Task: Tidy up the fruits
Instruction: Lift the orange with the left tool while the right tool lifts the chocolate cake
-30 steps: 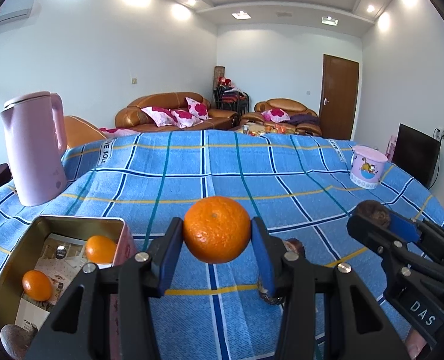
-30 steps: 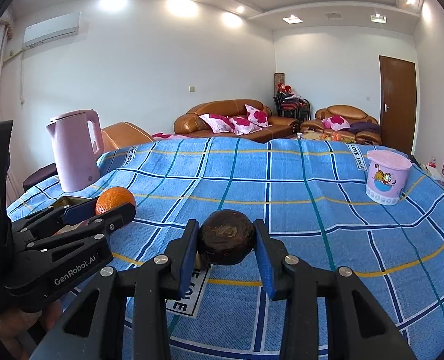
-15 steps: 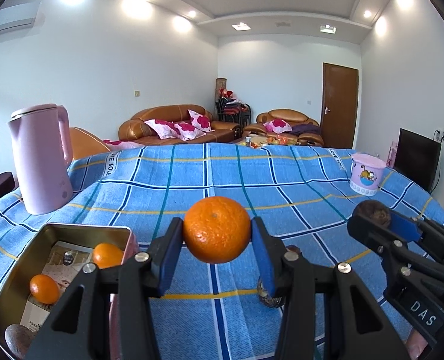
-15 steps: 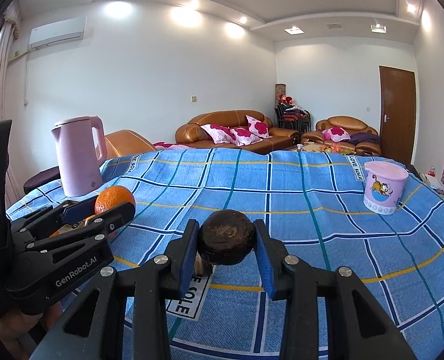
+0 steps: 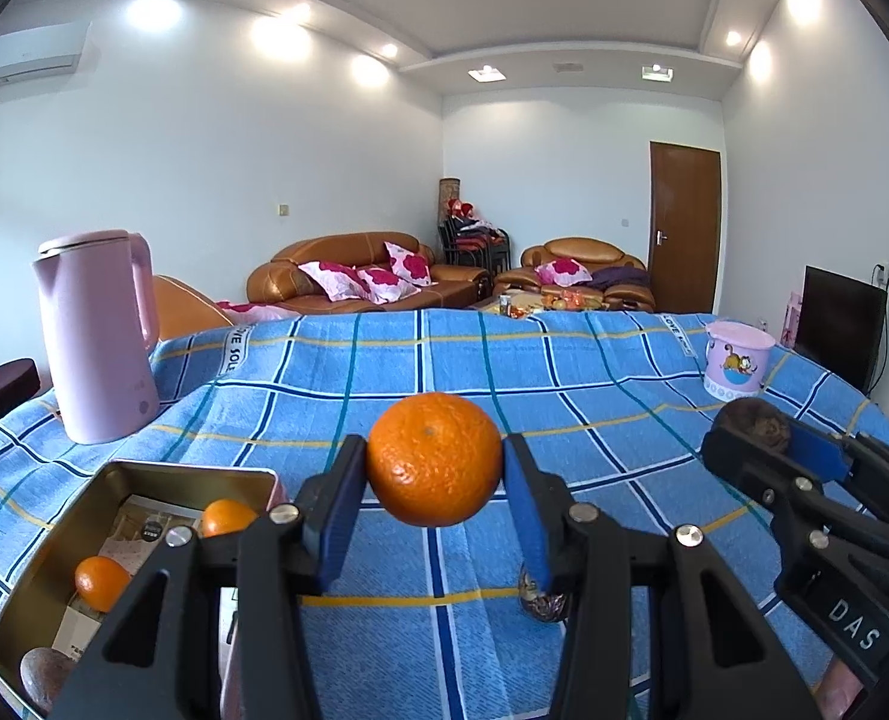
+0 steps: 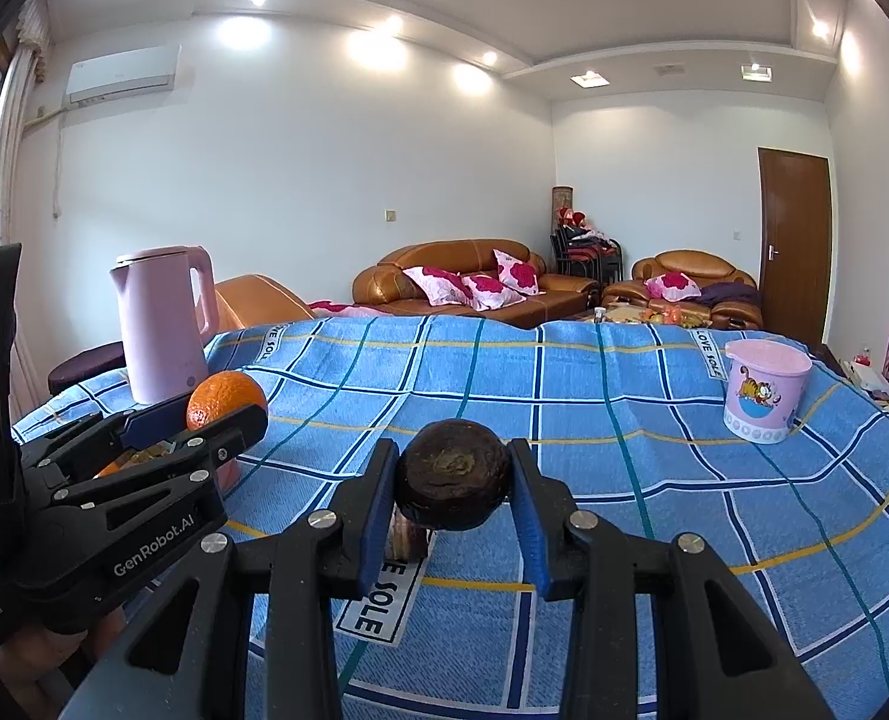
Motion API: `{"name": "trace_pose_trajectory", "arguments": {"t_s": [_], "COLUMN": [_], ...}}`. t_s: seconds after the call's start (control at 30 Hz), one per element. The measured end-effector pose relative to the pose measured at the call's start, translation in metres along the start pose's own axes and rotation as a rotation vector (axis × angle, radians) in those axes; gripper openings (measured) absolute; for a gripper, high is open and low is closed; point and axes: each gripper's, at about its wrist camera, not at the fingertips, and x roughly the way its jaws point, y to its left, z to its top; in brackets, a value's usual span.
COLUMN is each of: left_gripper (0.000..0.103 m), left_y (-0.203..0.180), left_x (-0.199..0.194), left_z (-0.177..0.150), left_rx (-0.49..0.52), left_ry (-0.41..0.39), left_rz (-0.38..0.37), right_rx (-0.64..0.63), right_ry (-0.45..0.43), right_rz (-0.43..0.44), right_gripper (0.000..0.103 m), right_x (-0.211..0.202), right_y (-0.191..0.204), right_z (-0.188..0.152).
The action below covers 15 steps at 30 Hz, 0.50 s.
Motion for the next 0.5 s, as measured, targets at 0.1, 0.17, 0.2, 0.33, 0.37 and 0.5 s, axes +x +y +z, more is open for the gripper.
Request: {"name": "trace_pose_trajectory", "arguments": {"t_s": [0.1,0.17,0.2,0.33,0.37,0.5], "left_gripper": [0.047,0.047,0.047,0.047,0.047,0.047], "left_y": [0.0003,0.0007,0.0009,0.0022,0.0022,0.0097], "left_x": [-0.0017,-0.0020,-0.0021,-0.0023,-0.0025,-0.0032], "left_z": [0.0002,0.0002,0.0002,0.0005,0.0006,0.0000], "left_rx": [-0.001,-0.002,-0.003,-0.008,-0.010,-0.025], "left_ry": [-0.011,-0.014,-0.014,-0.013,-0.012,0.010], "left_rz": [0.005,0.007,0.007,0.012,0.013,0.016], "right_rx": [-0.006,-0.009,-0.009,-0.009,-0.010,-0.022], "right_ry": [-0.009,-0.013,-0.012,-0.012,-0.010,-0.002], "right_rz": [0.000,-0.001,-0.001,0.000,0.002,0.017], "right_gripper": [0.039,0.039,0.039,0.039,0.039,0.039], "right_x": [-0.0019,-0.0021,-0.0018,-0.0018,-0.0016,-0.0002], "right_y": [0.0010,0.0013,0.0013,0.0014,0.0017,0.0050], "right_z": [0.0003,0.0004,0.0005,0.0004,0.0005,0.0011]}}
